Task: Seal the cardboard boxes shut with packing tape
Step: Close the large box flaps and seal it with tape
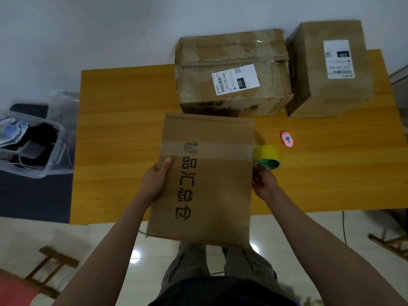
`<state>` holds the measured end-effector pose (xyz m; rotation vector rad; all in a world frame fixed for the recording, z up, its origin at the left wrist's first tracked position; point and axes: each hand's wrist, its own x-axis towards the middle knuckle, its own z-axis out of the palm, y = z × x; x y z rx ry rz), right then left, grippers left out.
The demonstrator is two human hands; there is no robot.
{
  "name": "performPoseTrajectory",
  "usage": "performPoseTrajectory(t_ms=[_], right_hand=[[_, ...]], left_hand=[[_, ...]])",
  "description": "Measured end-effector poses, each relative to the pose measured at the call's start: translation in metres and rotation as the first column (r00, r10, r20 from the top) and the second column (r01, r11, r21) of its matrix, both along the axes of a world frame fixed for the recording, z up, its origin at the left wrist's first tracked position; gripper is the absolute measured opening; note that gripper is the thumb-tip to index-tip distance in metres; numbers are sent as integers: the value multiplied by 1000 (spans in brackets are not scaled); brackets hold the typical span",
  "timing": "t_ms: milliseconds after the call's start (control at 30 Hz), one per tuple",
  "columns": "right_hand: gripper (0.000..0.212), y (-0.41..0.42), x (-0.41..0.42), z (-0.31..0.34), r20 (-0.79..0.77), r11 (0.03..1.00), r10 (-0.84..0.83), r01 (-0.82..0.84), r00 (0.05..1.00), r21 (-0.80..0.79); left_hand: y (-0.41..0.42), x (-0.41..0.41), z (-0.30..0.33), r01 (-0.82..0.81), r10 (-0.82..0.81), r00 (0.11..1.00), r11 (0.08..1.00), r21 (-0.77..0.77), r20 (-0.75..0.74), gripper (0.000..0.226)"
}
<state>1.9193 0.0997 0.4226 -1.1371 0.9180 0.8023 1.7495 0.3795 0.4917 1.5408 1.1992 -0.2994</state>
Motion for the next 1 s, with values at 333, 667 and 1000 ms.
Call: performPoseTrajectory(t_ms=[333, 667, 1000], right_hand=[[56, -9, -2, -56, 105, 994, 107, -108, 989, 7], [24, 20, -14, 29, 198, 992, 124, -128, 972, 8], [39, 41, 26, 166, 677, 900, 433, -323, 596, -291]], left_hand=[[8, -3, 1, 41, -41, 999, 999, -25, -7, 63], [17, -9, 10, -8, 10, 1000, 996, -84, 22, 58], [5, 17, -13, 48, -44, 998, 995, -90, 54, 45]])
